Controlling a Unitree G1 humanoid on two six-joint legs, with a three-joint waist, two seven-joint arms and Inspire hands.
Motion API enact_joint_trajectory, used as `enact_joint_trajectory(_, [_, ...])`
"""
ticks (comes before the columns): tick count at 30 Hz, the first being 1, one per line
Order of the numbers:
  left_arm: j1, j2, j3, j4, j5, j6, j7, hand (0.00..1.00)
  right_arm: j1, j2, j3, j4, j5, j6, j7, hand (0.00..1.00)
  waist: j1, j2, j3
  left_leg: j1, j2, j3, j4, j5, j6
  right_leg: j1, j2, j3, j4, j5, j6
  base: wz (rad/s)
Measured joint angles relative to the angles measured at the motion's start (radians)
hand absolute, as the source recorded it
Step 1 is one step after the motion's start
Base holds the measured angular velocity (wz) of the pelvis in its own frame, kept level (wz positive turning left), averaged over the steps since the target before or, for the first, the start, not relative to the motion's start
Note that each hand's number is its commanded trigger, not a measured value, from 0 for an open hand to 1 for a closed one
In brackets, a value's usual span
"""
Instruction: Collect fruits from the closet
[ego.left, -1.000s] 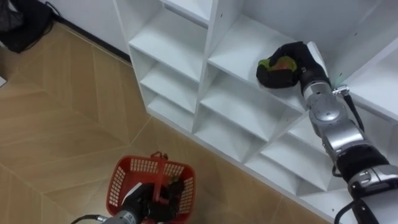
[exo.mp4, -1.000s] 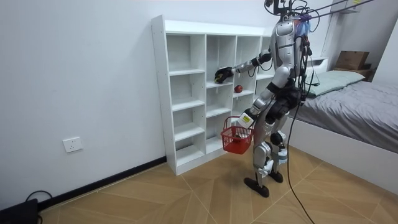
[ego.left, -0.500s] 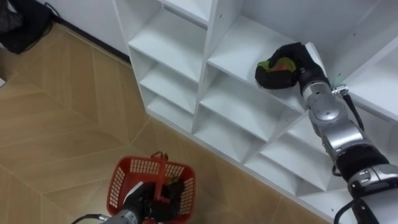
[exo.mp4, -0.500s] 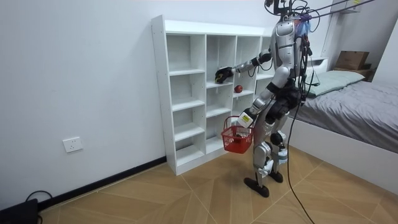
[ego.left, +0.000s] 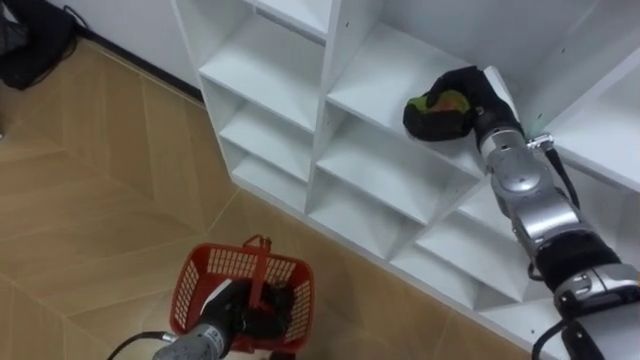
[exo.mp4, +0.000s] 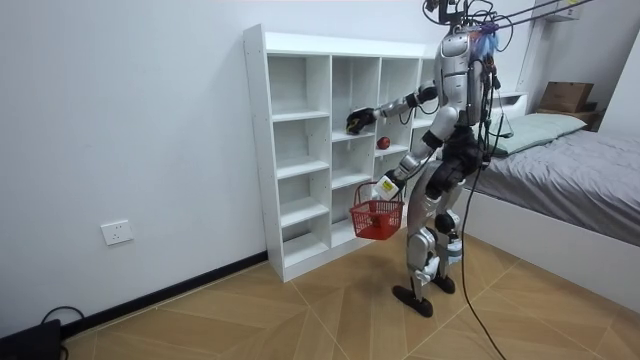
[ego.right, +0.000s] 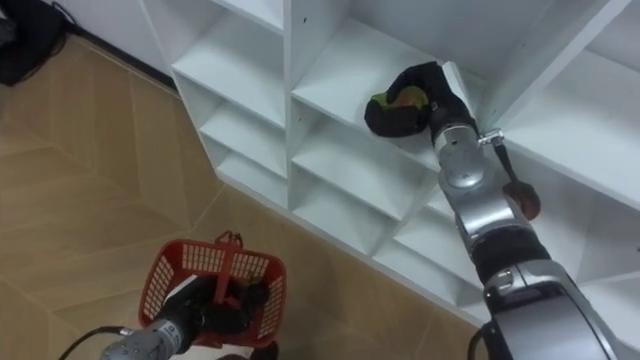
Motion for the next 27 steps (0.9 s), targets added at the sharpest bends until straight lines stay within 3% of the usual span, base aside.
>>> enact_joint_trajectory(4, [0.004,-0.016,-0.012,0.009,-0.039,-0.001,0.009,1.0,0.124,0.05,0.013,-0.122,0.041,-0.022,0.009,1.0,-0.032,0.027,-0.0114,0.034,0.002,0.021,-0.016,-0.003,0.004,0.02,-0.001,0.013,-0.002,0.001,0.002,-0.12])
enact_joint_trajectory(9, [-0.001,-0.025,-0.013,0.008,-0.103,-0.002,0.041,1.0,0.242,0.09,0.052,-0.224,0.048,-0.045,0.066,1.0,-0.096,0.06,-0.0172,0.053,0.015,0.06,-0.022,-0.009,0.005,0.026,0.004,0.042,-0.001,0.006,0.0,-0.23])
enact_joint_trajectory(13, [-0.002,-0.038,-0.017,0.007,-0.117,-0.008,0.045,1.0,0.373,0.106,0.072,-0.234,0.06,0.033,0.118,1.0,-0.121,0.08,-0.023,0.043,0.024,0.1,-0.021,-0.01,0.005,-0.007,0.007,0.091,0.002,0.008,-0.001,-0.31])
enact_joint_trajectory(15, [-0.003,-0.041,-0.017,0.007,-0.145,-0.015,0.045,1.0,0.428,0.121,0.077,-0.234,0.063,0.046,0.143,1.0,-0.138,0.085,-0.022,0.039,0.034,0.128,-0.02,-0.01,0.005,-0.024,0.012,0.108,0.004,0.018,-0.006,-0.38])
enact_joint_trajectory(20, [-0.015,-0.048,-0.017,0.007,-0.178,-0.057,0.047,1.0,0.458,0.114,0.08,-0.312,0.071,0.042,0.189,1.0,-0.176,0.09,-0.0221,0.037,0.043,0.163,-0.031,-0.011,0.003,-0.046,0.02,0.136,0.007,0.024,-0.009,-0.22])
enact_joint_trajectory(27, [-0.022,-0.066,-0.033,0.007,-0.198,-0.067,0.061,1.0,0.495,0.123,0.082,-0.364,0.075,0.035,0.239,1.0,-0.208,0.107,-0.0214,0.05,0.048,0.177,-0.036,-0.015,0.0,-0.04,0.026,0.152,0.004,0.024,-0.01,-0.06])
